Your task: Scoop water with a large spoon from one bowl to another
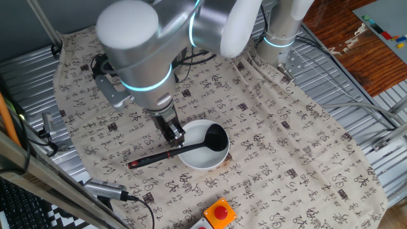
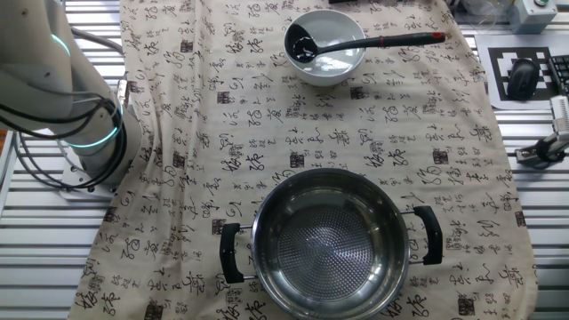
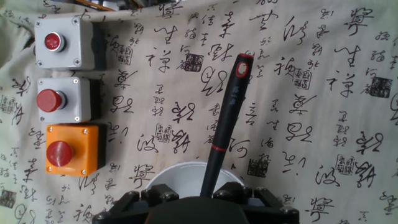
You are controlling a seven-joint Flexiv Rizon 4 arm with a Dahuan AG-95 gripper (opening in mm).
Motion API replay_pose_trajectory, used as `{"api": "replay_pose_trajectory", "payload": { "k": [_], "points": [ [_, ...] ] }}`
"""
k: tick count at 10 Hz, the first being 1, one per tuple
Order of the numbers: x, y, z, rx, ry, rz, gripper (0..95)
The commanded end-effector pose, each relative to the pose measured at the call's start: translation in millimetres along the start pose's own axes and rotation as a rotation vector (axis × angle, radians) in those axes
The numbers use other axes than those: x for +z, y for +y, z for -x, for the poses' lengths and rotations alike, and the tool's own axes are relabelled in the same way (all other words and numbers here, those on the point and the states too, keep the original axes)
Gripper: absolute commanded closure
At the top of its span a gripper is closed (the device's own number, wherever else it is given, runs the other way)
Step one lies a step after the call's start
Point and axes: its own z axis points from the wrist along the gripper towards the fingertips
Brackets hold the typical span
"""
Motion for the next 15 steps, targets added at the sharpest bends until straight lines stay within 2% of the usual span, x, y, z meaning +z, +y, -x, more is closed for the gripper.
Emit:
{"api": "replay_pose_trajectory", "payload": {
  "k": [1,2,4,8,10,11,13,15],
  "points": [
    [0.8,-2.0,-1.3,0.011,-0.011,-0.001,38.0],
    [2.9,-4.4,0.1,0.012,-0.016,0.001,38.0],
    [21.8,-21.5,12.1,0.017,-0.018,0.004,38.0],
    [50.6,-40.2,24.6,0.007,-0.020,0.009,38.0],
    [54.0,-41.9,25.8,0.016,-0.020,0.024,38.0],
    [54.0,-41.9,25.8,0.040,-0.021,0.046,38.0],
    [54.0,-41.9,25.8,0.093,-0.034,0.033,38.0],
    [54.0,-41.9,25.8,0.133,-0.049,0.036,38.0]
  ]
}}
